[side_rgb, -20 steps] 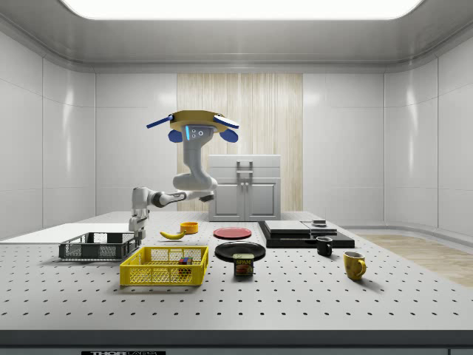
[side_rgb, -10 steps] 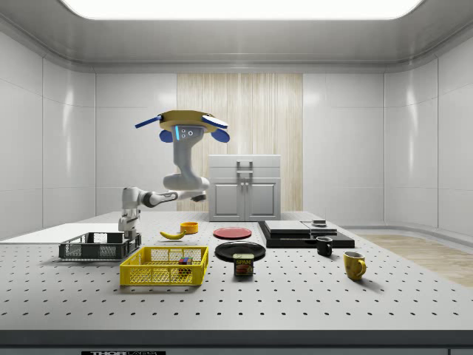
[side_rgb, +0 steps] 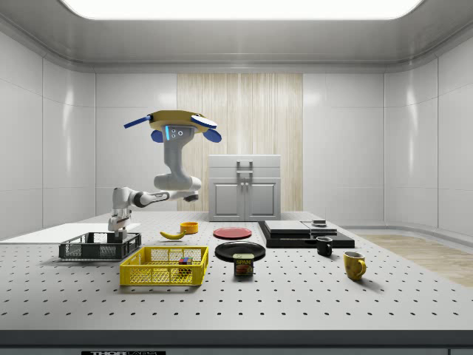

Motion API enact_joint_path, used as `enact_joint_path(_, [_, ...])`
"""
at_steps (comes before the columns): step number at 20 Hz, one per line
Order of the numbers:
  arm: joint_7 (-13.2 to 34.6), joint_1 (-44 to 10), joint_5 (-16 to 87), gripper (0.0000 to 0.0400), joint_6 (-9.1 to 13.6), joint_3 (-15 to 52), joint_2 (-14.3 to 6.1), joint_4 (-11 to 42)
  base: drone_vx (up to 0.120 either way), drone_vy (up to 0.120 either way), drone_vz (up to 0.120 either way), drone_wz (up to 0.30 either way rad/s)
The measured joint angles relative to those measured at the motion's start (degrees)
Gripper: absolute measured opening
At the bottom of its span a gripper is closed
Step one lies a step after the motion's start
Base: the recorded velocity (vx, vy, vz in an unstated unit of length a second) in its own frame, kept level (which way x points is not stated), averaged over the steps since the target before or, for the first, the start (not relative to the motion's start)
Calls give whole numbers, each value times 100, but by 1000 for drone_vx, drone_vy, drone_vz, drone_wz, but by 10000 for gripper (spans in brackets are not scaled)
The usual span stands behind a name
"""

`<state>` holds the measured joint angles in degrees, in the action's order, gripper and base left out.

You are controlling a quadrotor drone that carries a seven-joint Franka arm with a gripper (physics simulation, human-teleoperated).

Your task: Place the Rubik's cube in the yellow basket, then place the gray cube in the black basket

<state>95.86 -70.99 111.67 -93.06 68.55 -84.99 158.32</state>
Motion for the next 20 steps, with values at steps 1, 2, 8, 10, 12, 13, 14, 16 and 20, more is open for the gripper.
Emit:
enact_joint_path(1, [0,-1,-1,250,-1,0,-1,0,0,0,0,0])
enact_joint_path(2, [1,-1,-1,250,-2,0,-3,0,0,0,0,0])
enact_joint_path(8, [3,-4,-5,250,-9,1,-10,-1,0,0,0,0])
enact_joint_path(10, [3,-5,-6,250,-12,1,-12,-1,0,0,0,0])
enact_joint_path(12, [4,-6,-7,250,-14,1,-15,-1,0,0,0,0])
enact_joint_path(13, [4,-7,-7,250,-15,2,-16,-1,0,0,0,0])
enact_joint_path(14, [5,-7,-8,250,-16,2,-17,-1,0,0,0,0])
enact_joint_path(16, [5,-8,-9,250,-18,2,-19,-1,0,0,-80,0])
enact_joint_path(20, [7,-10,-11,250,-22,2,-23,-2,0,0,-120,0])
